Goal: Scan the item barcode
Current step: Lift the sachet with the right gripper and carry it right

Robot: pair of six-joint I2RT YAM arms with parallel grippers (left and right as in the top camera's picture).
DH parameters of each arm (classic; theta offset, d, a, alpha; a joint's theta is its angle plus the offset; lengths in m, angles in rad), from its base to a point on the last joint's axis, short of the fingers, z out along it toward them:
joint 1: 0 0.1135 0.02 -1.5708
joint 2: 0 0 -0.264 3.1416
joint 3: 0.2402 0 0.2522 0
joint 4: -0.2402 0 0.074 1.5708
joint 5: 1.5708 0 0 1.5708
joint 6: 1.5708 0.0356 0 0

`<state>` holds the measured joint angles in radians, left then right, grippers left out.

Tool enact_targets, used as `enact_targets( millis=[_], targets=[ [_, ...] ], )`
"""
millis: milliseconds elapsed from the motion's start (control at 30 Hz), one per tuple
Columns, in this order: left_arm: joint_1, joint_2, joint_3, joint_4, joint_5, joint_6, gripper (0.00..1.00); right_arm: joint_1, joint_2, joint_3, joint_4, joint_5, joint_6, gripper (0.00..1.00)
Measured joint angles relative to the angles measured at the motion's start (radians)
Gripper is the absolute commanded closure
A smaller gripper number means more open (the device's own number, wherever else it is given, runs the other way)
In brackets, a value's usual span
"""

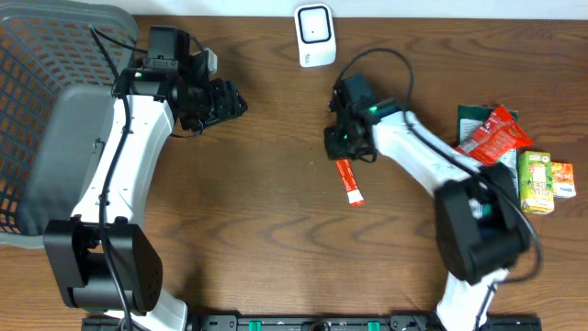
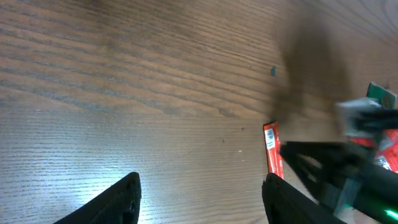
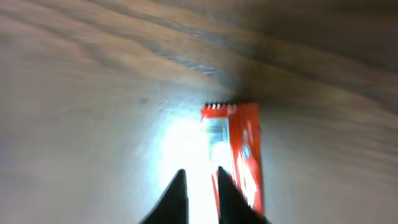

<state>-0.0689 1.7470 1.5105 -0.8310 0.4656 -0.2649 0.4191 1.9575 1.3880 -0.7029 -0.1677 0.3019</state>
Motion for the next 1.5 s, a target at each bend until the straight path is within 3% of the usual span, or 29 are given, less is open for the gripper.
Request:
enact_targets(
  millis=[67,100,167,367,600,800,967,1033,1100,1500],
  targets=[
    [0.000,0.000,0.000,0.000,-0.001,0.000,0.36,-0.013,-0.067,0.010,-0.051,-0.006,-0.007,0.68],
    [0.000,0.000,0.000,0.000,-0.001,0.000,0.36,-0.023,-0.108,0.018,-0.084,-0.010,-0.009,0.58],
    [0.000,0.000,0.000,0.000,-0.001,0.000,0.36,-0.035,-0.168,0.028,-0.132,-0.014,-0.011,0.49],
    [0.000,0.000,0.000,0.000,-0.002,0.000,0.36,-0.062,-0.225,0.034,-0.293,-0.015,-0.029,0.45],
    [0.000,0.000,0.000,-0.005,-0.032,0.000,0.31,-0.051,-0.213,-0.094,-0.246,-0.016,-0.040,0.54],
    [0.000,0.000,0.000,-0.026,-0.047,0.000,0.29,-0.009,-0.209,-0.286,-0.001,0.005,-0.046,0.67],
    [-0.002,0.000,-0.005,-0.035,-0.050,0.000,0.29,0.005,-0.205,-0.437,0.216,0.016,-0.034,0.67],
    [-0.006,0.000,-0.010,-0.037,-0.050,0.000,0.28,0.008,-0.207,-0.463,0.251,0.018,-0.027,0.78],
    [-0.014,0.000,-0.013,-0.039,-0.051,0.000,0.28,0.011,-0.212,-0.477,0.275,0.022,-0.013,0.99],
    [-0.082,0.000,-0.014,-0.065,-0.050,0.000,0.24,0.006,-0.222,-0.480,0.275,-0.051,0.062,0.99]
  ],
)
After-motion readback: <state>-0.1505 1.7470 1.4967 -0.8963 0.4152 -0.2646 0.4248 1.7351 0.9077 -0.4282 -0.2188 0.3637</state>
